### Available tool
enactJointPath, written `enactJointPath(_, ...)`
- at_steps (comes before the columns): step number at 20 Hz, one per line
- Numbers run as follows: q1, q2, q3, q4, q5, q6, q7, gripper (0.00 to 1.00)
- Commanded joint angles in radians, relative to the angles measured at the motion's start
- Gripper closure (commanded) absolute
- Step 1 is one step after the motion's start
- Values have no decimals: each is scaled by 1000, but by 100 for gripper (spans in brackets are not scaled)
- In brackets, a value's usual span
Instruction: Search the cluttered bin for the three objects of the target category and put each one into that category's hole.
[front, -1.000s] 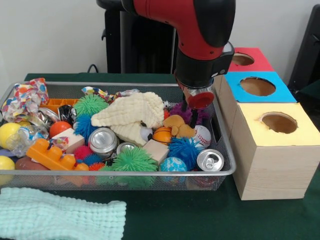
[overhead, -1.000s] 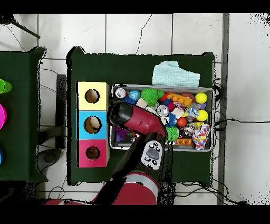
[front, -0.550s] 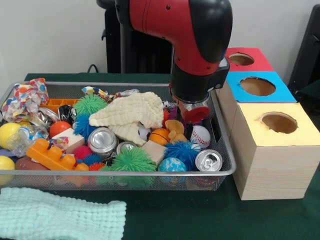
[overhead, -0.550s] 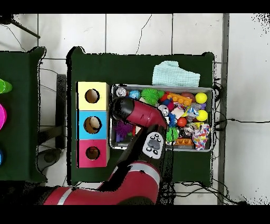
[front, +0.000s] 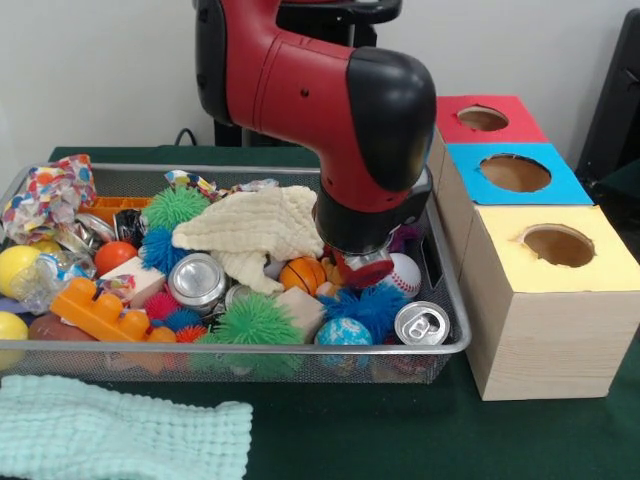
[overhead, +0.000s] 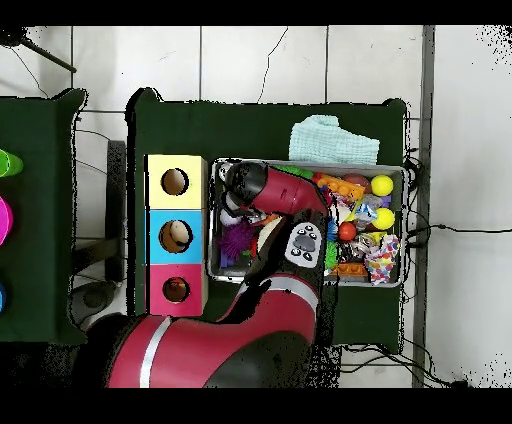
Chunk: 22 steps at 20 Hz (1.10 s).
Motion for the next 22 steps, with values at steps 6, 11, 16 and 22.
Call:
enactJointPath(6, -88, 189, 43, -279, -137, -191, -28, 100)
enactJointPath(11, -100, 171, 68, -272, -141, -143, -43, 100)
enactJointPath(16, -101, 152, 76, -243, -152, -158, -48, 100)
enactJointPath(22, -104, 49, 91, -145, -153, -152, -83, 100)
